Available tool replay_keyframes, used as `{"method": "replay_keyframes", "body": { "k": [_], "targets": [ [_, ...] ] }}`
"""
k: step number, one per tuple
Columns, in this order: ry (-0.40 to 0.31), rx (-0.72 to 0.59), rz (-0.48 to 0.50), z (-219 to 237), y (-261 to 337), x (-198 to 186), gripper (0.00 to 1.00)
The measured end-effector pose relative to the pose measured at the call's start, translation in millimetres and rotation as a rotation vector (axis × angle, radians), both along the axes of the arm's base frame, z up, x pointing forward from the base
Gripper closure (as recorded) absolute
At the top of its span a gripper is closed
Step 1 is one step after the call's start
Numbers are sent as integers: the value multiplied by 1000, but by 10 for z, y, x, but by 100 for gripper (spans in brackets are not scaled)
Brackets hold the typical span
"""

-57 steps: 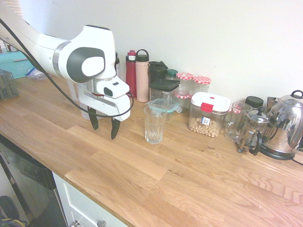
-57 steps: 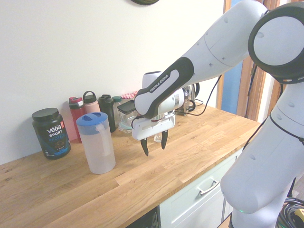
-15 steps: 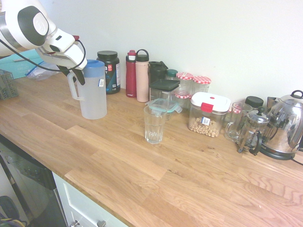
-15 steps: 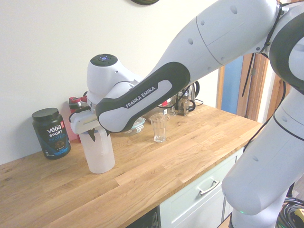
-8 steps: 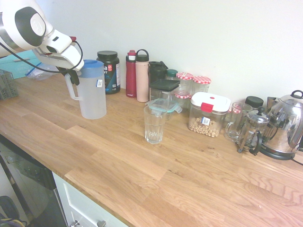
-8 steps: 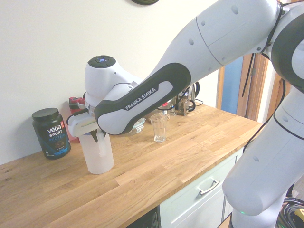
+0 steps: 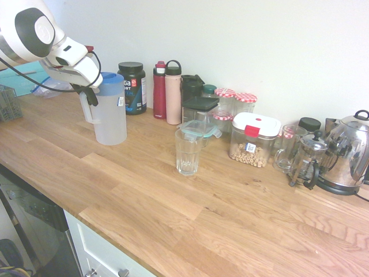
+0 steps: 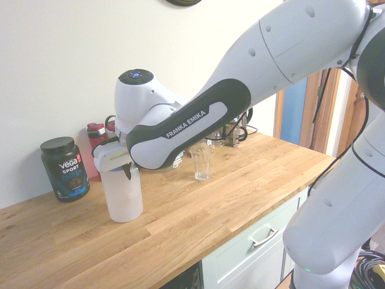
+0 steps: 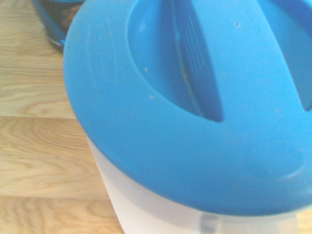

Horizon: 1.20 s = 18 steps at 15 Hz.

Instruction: Pour me some water

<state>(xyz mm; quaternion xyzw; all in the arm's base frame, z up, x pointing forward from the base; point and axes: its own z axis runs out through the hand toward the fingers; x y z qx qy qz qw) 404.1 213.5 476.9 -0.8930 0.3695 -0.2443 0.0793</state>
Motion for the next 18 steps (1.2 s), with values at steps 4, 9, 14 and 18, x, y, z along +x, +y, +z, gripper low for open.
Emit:
{"method": "replay_keyframes", "body": {
  "k": [4, 9, 14, 18],
  "targets": [
    [-3, 2, -3, 265, -164, -281, 100],
    [60, -34, 33, 501, -674, -971, 100],
    [114, -66, -15, 669, -1451, -1587, 100],
    [177, -75, -73, 764, -2004, -1923, 100]
  ]
}}
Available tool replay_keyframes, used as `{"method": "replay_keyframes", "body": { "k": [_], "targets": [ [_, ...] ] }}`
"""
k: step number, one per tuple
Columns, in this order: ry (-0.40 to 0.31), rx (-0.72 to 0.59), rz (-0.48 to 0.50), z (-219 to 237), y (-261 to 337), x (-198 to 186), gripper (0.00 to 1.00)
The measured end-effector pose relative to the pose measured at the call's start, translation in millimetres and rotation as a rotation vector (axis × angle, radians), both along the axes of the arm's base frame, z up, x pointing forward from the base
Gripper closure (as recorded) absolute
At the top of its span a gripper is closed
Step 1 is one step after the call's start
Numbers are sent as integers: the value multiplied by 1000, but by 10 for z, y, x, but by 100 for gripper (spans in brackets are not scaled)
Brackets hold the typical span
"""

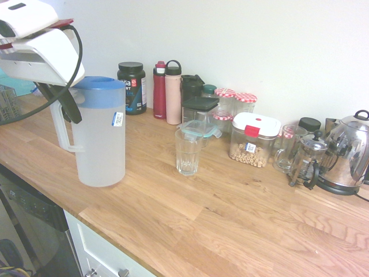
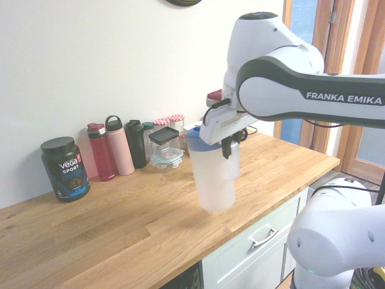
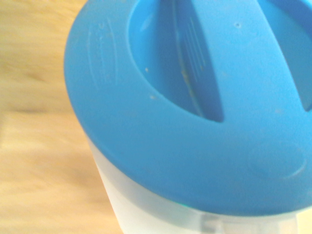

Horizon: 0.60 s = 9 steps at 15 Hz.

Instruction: Pour me some water

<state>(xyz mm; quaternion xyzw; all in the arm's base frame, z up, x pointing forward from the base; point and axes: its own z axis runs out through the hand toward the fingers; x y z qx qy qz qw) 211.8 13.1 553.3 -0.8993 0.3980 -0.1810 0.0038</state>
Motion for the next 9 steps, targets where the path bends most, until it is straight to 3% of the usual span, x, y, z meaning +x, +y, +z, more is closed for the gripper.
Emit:
{"method": "replay_keyframes", "body": {
  "k": [3, 9],
  "targets": [
    [39, 16, -10, -22, -368, -48, 100],
    [44, 64, 183, -233, -1486, -27, 100]
  ]
}}
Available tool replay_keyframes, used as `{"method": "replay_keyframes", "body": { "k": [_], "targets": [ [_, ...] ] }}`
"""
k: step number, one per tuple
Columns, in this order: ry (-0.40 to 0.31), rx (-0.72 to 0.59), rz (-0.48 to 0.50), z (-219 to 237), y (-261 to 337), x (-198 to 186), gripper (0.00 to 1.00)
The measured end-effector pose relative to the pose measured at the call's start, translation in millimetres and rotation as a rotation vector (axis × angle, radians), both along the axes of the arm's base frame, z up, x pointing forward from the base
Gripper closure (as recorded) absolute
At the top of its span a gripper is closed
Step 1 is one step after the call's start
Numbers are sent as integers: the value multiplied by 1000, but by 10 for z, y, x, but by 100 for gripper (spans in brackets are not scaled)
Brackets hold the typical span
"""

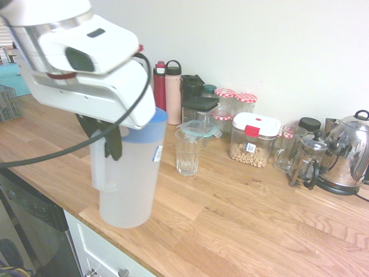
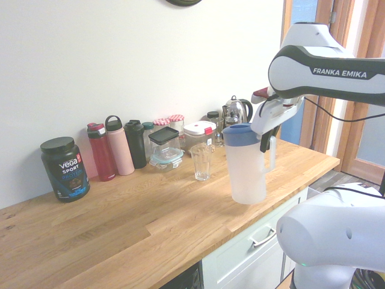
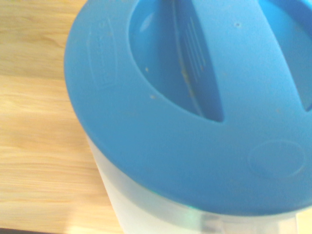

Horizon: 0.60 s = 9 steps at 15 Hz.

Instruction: Pour me some water

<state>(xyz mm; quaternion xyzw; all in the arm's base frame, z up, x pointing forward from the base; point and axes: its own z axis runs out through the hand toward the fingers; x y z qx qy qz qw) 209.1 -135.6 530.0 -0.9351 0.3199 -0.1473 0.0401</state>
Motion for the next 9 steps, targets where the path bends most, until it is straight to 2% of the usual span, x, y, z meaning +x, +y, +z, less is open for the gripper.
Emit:
{"method": "replay_keyframes", "body": {
  "k": [4, 9],
  "targets": [
    [-17, -20, 148, 7, -416, 255, 100],
    [74, -91, 303, 224, -714, 962, 100]
  ]
}}
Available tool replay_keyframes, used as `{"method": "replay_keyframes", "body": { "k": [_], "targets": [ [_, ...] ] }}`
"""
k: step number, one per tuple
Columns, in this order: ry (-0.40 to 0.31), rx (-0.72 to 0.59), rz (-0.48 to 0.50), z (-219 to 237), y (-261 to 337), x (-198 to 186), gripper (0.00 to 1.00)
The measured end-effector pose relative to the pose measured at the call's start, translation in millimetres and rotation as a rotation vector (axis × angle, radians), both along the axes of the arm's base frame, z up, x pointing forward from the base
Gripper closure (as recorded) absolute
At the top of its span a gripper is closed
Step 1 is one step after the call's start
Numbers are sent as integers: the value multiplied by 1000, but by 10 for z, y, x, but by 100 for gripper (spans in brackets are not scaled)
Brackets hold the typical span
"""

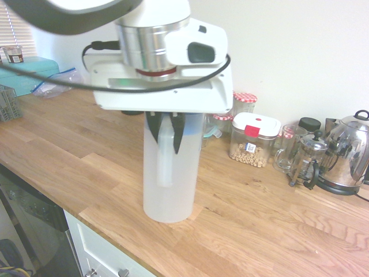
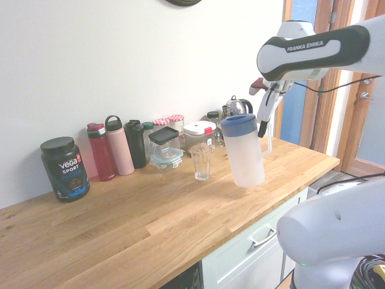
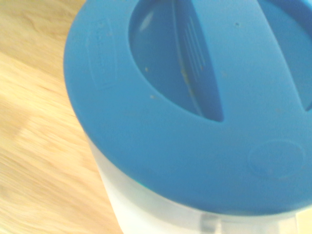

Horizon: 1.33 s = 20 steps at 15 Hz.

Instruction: Pour me some water

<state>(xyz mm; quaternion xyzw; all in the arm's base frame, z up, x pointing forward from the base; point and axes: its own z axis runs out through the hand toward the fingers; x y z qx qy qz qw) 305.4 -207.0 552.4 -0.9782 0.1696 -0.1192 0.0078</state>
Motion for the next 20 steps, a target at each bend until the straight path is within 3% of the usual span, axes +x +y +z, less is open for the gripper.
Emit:
{"method": "replay_keyframes", "body": {
  "k": [4, 9, 14, 20],
  "targets": [
    [91, -88, 69, 79, -37, 532, 100],
    [213, -273, 178, 341, 351, 977, 100],
    [346, -461, 248, 133, 739, 1219, 100],
    [439, -597, 237, -182, 923, 1468, 100]
  ]
}}
